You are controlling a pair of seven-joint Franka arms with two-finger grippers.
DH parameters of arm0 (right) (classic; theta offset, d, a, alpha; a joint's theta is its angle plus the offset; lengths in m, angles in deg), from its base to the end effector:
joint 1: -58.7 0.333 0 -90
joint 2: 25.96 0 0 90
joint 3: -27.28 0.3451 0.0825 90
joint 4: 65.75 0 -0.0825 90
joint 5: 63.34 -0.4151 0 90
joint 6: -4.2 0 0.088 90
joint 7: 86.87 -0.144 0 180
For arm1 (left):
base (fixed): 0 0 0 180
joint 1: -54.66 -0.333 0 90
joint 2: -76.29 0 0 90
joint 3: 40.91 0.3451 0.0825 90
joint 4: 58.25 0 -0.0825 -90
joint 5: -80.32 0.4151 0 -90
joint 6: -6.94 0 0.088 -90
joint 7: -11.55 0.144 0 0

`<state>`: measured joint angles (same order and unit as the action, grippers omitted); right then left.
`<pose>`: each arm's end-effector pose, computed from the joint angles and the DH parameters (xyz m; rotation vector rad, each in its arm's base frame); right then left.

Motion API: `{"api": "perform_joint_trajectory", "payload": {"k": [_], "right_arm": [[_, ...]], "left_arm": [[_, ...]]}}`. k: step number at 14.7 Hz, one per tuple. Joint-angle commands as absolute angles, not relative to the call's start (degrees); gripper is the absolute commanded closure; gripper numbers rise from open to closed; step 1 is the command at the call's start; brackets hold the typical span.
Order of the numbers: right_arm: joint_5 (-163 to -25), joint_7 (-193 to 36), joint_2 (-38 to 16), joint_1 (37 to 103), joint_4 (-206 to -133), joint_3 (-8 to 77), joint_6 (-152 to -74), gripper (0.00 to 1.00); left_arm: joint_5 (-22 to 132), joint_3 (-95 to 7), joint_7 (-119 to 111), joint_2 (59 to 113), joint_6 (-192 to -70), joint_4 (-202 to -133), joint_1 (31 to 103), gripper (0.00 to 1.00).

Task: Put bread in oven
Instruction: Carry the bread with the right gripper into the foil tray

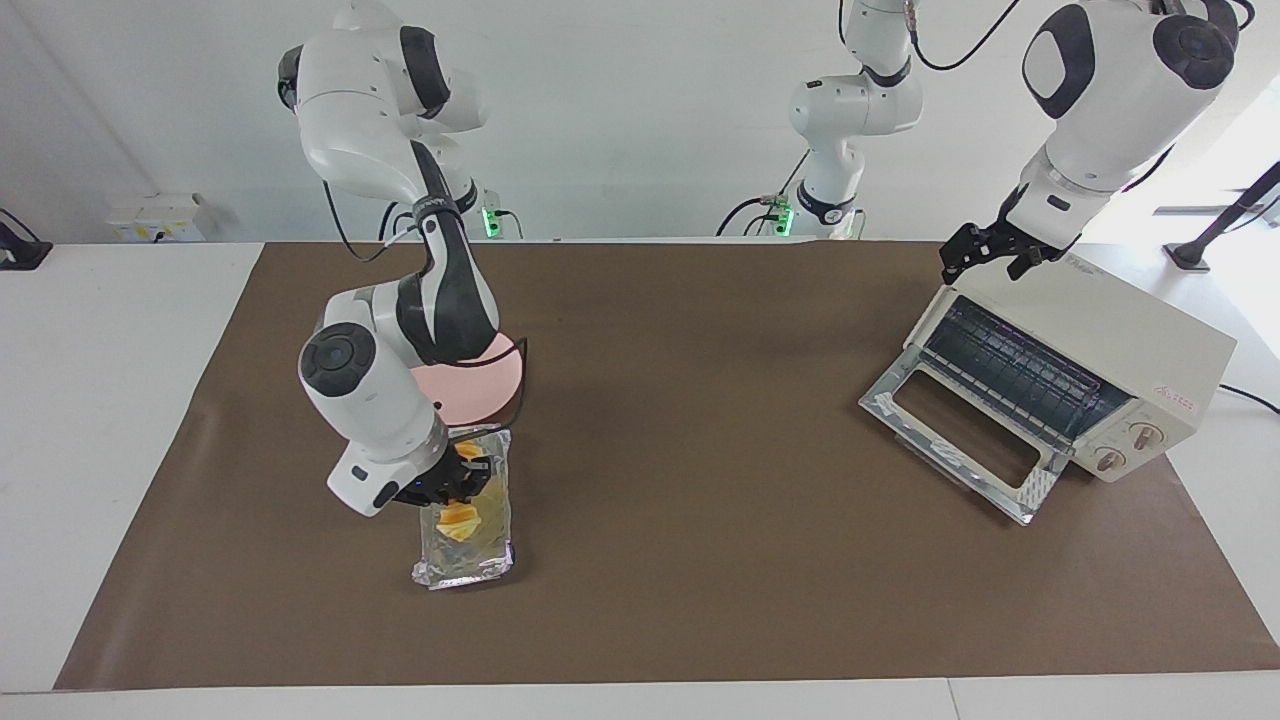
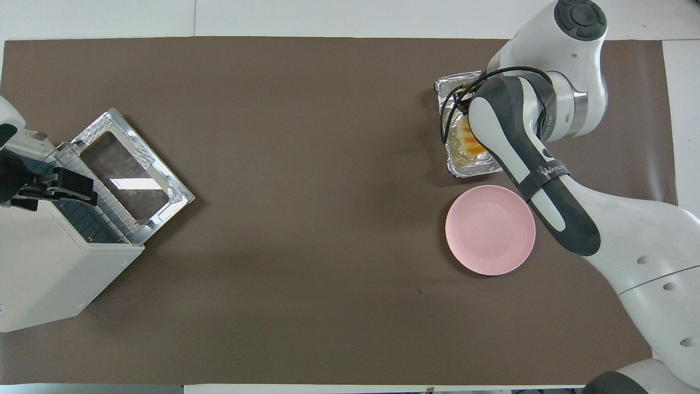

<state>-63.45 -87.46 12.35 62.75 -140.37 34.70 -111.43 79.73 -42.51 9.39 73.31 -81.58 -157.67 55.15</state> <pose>0.7761 0.1356 0.3304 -3.0450 -0.2432 -0.0664 0.5531 -0.0220 0.5626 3.1304 0.0028 -0.2171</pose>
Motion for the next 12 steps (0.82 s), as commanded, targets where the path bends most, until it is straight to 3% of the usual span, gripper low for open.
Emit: {"api": "perform_joint_trajectory", "payload": {"k": [1,4,6,7,12], "right_arm": [[-61.7,-88.1,12.6,62.3,-141.8,34.7,-115.3,1.0],[-61.9,-88.3,12.3,62.6,-145.5,34.7,-118.6,1.0],[-62.6,-88.3,11.5,62.3,-148.6,34.8,-121.4,0.26],[-62.6,-88.4,11.4,62.4,-148.6,34.8,-121.0,0.0],[-62.0,-88.2,10.1,62.4,-145.3,34.8,-113.4,0.0]], "left_arm": [[80.8,-42.5,9.2,72.5,-82.4,-158.4,55.1,0.0],[80.8,-42.5,9.3,72.5,-82.4,-158.4,55.2,0.0],[80.8,-42.5,9.2,72.5,-82.4,-158.4,55.1,0.0],[80.8,-42.5,9.3,72.5,-82.4,-158.4,55.2,0.0],[80.8,-42.5,9.2,72.6,-82.4,-158.4,55.2,0.0]]}}
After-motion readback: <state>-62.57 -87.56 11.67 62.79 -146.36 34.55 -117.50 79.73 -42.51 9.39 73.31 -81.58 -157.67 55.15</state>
